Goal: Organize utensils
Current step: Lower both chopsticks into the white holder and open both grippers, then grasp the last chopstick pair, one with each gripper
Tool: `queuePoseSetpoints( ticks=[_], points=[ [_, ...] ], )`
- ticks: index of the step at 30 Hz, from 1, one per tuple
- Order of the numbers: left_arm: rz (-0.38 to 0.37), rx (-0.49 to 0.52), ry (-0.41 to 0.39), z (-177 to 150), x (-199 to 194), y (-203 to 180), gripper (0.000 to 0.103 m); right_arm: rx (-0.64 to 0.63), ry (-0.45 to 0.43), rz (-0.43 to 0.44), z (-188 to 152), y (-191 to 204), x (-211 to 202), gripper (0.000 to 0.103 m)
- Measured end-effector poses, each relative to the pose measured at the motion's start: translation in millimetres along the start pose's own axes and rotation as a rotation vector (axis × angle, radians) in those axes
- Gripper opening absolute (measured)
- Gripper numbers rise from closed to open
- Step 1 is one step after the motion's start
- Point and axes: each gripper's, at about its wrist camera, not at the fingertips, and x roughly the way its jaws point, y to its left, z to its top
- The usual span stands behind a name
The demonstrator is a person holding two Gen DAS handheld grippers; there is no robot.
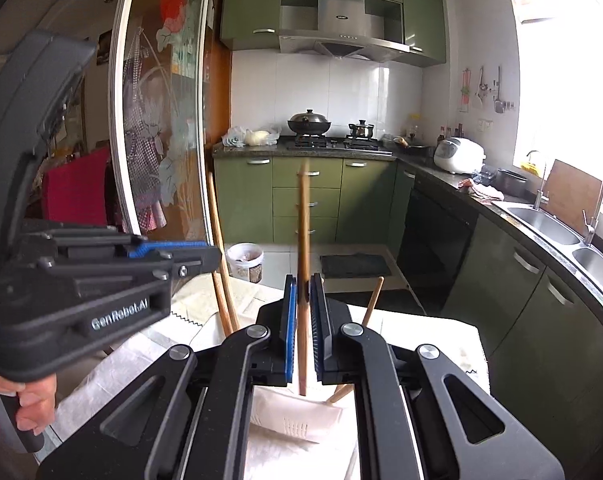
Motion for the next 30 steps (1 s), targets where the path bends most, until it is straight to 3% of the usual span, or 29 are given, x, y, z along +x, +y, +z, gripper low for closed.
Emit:
queuePoseSetpoints(
  ticks=[5, 8, 9, 11, 12, 13, 16, 21, 30],
  points=[
    [-0.005, -0.013, 0.001, -8, -9, 5, 0.015, 0.002, -0.023, 0.016, 0, -1, -15, 0.012],
    [-0.015, -0.016, 0.011, -14, -23, 5, 0.015, 0.016, -0.076, 0.042, -1, -5, -43, 0.012],
    [-0.021, -0.016, 0.029, -18, -26, 4, 0.017, 0.022, -0.095, 0.053, -2, -7, -55, 0.016],
    [-0.033, -0.025, 0.089, -31, -29, 1, 0.032, 0.034, -0.133, 0.078, -7, -11, -82, 0.03],
    [-0.042, -0.033, 0.127, -40, -29, 0, 0.044, 0.04, -0.144, 0.089, -10, -15, -95, 0.036],
    [-0.052, -0.037, 0.167, -51, -26, 1, 0.047, 0.045, -0.147, 0.095, -15, -18, -108, 0.039],
    [-0.073, -0.046, 0.306, -91, -9, -5, 0.047, 0.054, -0.121, 0.09, -32, -28, -132, 0.048],
    [-0.102, -0.103, 0.547, -149, 40, -11, 0.047, 0.114, 0.002, 0.034, -74, -52, -144, 0.049],
    [-0.034, -0.102, 0.647, -174, 76, -34, 0.026, 0.244, 0.125, 0.009, -137, -104, -145, 0.049]
  ],
)
